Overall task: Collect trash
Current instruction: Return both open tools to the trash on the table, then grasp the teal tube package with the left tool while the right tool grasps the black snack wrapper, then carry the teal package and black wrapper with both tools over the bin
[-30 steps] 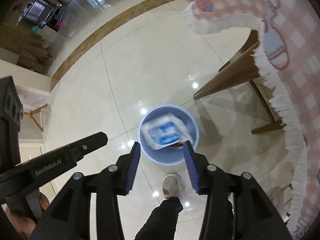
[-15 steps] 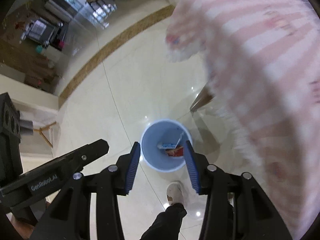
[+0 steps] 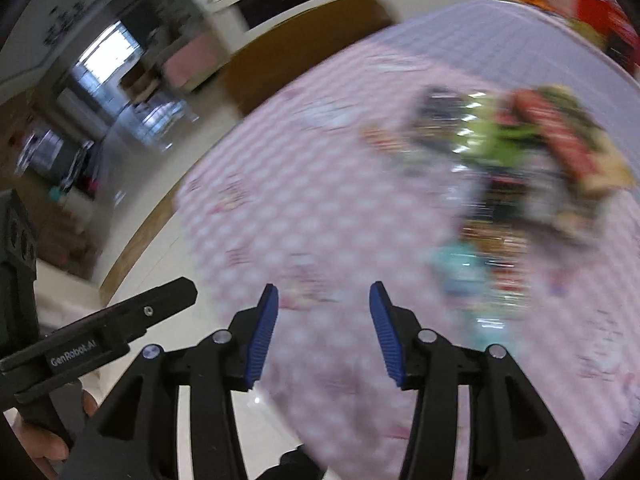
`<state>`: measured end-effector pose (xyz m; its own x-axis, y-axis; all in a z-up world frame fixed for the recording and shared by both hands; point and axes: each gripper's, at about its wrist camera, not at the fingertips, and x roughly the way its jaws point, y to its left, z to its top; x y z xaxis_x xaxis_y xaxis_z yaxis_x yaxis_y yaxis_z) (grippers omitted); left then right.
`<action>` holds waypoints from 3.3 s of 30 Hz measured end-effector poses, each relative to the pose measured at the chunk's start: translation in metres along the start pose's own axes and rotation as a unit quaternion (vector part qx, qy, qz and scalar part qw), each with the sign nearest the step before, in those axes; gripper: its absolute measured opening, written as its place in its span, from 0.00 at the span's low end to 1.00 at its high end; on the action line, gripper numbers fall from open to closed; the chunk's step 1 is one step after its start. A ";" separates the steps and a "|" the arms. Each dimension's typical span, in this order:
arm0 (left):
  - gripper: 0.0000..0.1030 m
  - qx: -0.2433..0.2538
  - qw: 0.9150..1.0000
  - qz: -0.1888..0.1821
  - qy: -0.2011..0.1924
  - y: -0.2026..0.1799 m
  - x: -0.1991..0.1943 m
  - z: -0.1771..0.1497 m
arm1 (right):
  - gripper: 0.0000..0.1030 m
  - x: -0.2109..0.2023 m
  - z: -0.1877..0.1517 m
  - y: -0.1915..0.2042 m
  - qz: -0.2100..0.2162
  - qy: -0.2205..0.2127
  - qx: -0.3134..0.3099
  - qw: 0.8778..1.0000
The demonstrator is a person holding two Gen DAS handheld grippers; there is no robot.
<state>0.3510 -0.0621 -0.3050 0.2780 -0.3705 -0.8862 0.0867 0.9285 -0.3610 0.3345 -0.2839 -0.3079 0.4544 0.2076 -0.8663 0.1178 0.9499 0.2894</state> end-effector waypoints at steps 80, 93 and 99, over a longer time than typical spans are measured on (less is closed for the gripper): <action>0.08 -0.026 0.999 -0.020 0.000 -0.048 0.027 0.036 | 0.11 0.020 0.035 -0.095 0.018 0.011 0.059 0.998; 0.08 -0.094 0.995 -0.003 -0.029 0.079 -0.041 0.001 | 0.11 0.040 -0.005 0.085 0.081 0.033 -0.081 0.993; 0.08 -0.154 0.987 0.032 -0.037 0.172 -0.067 -0.029 | 0.11 0.078 -0.038 0.174 0.104 0.066 -0.141 0.982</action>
<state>0.3196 0.1219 -0.3158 0.3434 -0.2972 -0.8909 -0.2253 0.8948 -0.3854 0.3569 -0.0933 -0.3402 0.3219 0.4146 -0.8512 -0.2230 0.9069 0.3574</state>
